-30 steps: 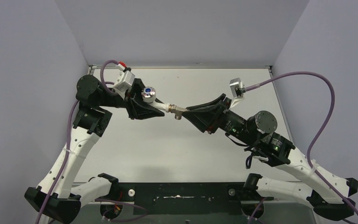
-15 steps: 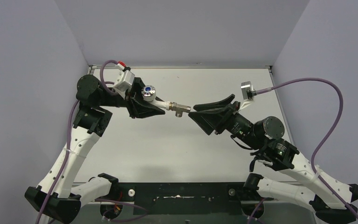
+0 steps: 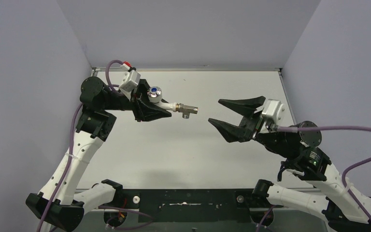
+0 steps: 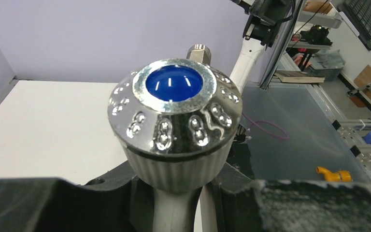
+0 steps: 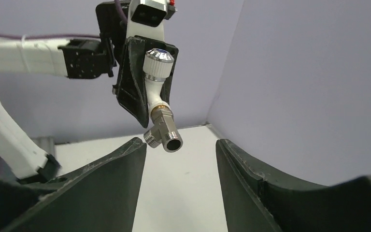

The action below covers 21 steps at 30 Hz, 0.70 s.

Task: Install the water faucets
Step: Screw the water faucet onto the adaptor.

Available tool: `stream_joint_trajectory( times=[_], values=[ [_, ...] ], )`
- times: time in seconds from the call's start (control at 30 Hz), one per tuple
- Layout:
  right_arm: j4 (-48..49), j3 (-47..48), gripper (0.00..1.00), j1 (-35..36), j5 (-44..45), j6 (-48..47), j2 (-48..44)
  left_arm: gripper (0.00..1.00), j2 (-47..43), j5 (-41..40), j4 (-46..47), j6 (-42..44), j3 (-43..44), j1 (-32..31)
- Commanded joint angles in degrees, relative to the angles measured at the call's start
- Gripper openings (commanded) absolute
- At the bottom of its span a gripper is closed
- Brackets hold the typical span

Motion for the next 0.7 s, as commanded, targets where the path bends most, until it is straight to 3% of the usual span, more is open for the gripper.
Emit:
stream_joint_trajectory(
  times=[0.0, 0.23, 0.67],
  values=[
    [-4.1, 2.9, 0.56, -0.3, -8.8, -28.1, 1.1, 0.00, -0.4, -0.1, 1.0, -2.5, 1.8, 0.4],
    [-12.7, 9.2, 0.56, -0.3, -13.1, -44.4, 6.5, 0.00, -0.6, 1.3, 1.5, -5.5, 1.8, 0.4],
    [-12.9, 9.7, 0.48, 0.8, -13.7, -49.5, 9.7, 0.00, -0.5, 2.5, 2.8, -7.8, 0.7, 0.4]
  ],
)
